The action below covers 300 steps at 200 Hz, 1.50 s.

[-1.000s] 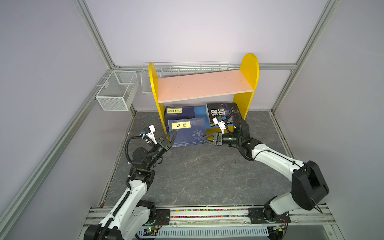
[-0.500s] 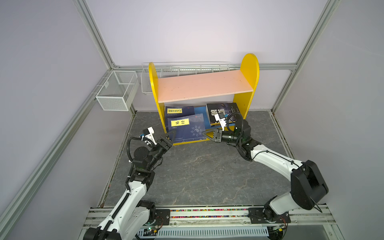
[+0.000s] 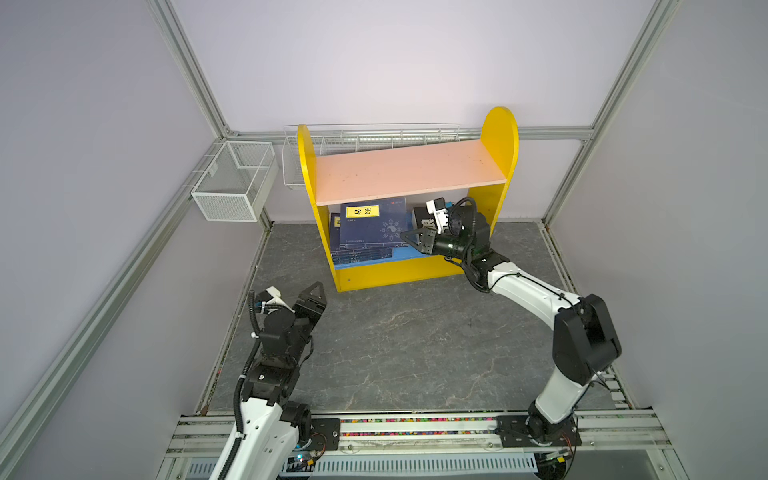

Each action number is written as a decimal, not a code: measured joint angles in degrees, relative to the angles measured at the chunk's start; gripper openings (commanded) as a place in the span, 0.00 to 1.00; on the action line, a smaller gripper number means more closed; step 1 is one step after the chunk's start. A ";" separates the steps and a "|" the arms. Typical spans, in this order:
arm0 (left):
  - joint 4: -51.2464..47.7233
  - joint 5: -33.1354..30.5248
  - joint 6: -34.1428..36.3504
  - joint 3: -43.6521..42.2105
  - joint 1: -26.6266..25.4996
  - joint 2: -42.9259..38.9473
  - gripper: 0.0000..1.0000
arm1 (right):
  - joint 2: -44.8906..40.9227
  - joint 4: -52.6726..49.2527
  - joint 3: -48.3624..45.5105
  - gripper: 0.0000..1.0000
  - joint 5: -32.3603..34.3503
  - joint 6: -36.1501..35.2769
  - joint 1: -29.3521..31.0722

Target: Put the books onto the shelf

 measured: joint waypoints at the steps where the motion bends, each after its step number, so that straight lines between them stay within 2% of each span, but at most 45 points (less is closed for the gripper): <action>1: -0.17 -0.07 -0.04 0.00 0.00 -0.02 0.69 | 0.37 -0.07 0.37 0.13 -0.09 0.00 0.00; 33: -5.29 -1.90 -1.16 -0.76 0.11 0.44 0.68 | 7.30 -1.66 6.64 0.14 -0.94 -0.07 0.00; 74: -6.03 -1.97 -1.25 -0.76 0.11 2.62 0.67 | 12.90 -4.76 10.97 0.15 -1.57 -0.11 0.00; 187: -6.58 -1.40 -1.66 -1.16 0.11 2.80 0.67 | 18.93 -12.59 22.84 0.17 -2.16 -2.34 1.18; 198: -6.67 -1.38 -1.66 -1.27 0.11 2.69 0.67 | 19.15 -13.33 23.43 0.21 -1.84 -2.75 1.33; 207: -6.82 -1.38 -1.70 -1.33 0.11 2.56 0.67 | 19.32 -14.36 24.17 0.30 -1.42 -3.39 1.60; 224: -6.86 -1.36 -2.01 -1.38 0.11 2.43 0.67 | 19.52 -17.09 25.75 0.40 -0.17 -5.53 2.45; 300: -6.62 -0.39 -3.15 -2.86 0.11 2.16 0.66 | 19.52 -33.59 31.91 0.53 10.97 -15.26 4.70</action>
